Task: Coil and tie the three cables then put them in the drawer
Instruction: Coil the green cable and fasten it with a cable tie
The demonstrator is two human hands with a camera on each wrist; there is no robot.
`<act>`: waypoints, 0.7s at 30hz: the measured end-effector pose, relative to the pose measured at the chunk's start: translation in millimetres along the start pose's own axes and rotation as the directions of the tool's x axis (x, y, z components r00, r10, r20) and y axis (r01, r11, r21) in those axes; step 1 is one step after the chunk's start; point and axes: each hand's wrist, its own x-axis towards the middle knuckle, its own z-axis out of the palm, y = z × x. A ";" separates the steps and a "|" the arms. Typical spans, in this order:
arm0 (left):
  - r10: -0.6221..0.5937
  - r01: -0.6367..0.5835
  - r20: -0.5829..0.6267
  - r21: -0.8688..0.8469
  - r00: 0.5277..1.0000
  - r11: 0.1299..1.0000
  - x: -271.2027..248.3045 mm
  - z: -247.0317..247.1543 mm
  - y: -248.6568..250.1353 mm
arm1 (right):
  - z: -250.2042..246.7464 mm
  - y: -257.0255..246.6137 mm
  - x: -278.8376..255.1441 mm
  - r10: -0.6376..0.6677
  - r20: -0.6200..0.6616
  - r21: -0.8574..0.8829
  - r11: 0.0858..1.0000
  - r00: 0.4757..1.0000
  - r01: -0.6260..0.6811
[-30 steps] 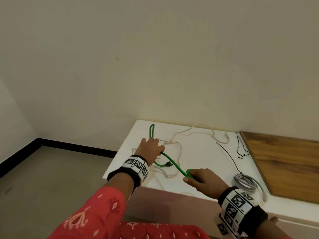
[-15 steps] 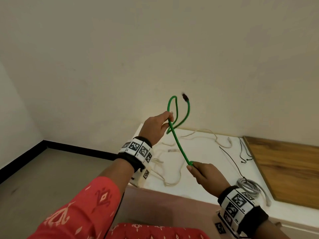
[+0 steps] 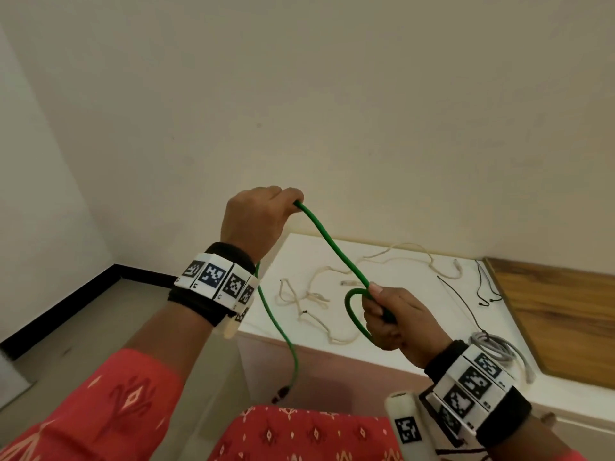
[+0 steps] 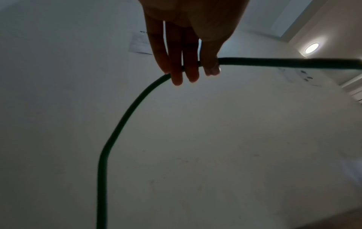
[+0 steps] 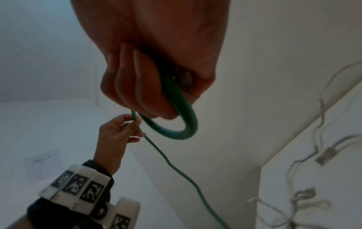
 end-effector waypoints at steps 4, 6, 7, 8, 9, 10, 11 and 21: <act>-0.080 0.081 0.036 -0.026 0.996 0.996 -10.6 -5.9 -3.4 | 4.8 -2.9 -1.6 0.033 0.030 0.250 0.967 0.999 -0.040; -0.159 0.169 0.114 -0.090 0.981 0.981 -26.1 4.9 -1.5 | 2.6 -1.8 -3.6 0.030 0.046 0.357 0.933 0.999 -0.044; -0.199 0.227 0.183 -0.143 0.963 0.963 -35.8 12.5 1.9 | -0.4 0.3 -4.4 0.025 0.058 0.406 0.913 0.998 -0.047; -0.242 0.304 0.280 -0.204 0.929 0.930 -45.8 19.1 7.6 | -2.7 2.2 -5.9 0.023 0.068 0.449 0.892 0.997 -0.051; -0.272 0.387 0.393 -0.253 0.879 0.887 -55.7 24.6 15.7 | -4.9 4.2 -8.1 0.024 0.071 0.484 0.873 0.997 -0.056; -0.283 0.455 0.493 -0.274 0.823 0.847 -66.0 29.4 24.4 | -6.3 6.2 -9.5 0.027 0.075 0.516 0.854 0.997 -0.062; -0.277 0.501 0.568 -0.286 0.775 0.817 -75.8 34.4 33.9 | -9.4 8.6 -11.8 0.025 0.081 0.548 0.834 0.996 -0.065; -0.301 0.625 0.666 -0.318 0.683 0.713 -117.6 66.8 76.4 | -43.9 38.0 -25.0 0.074 0.168 0.709 0.684 0.983 -0.173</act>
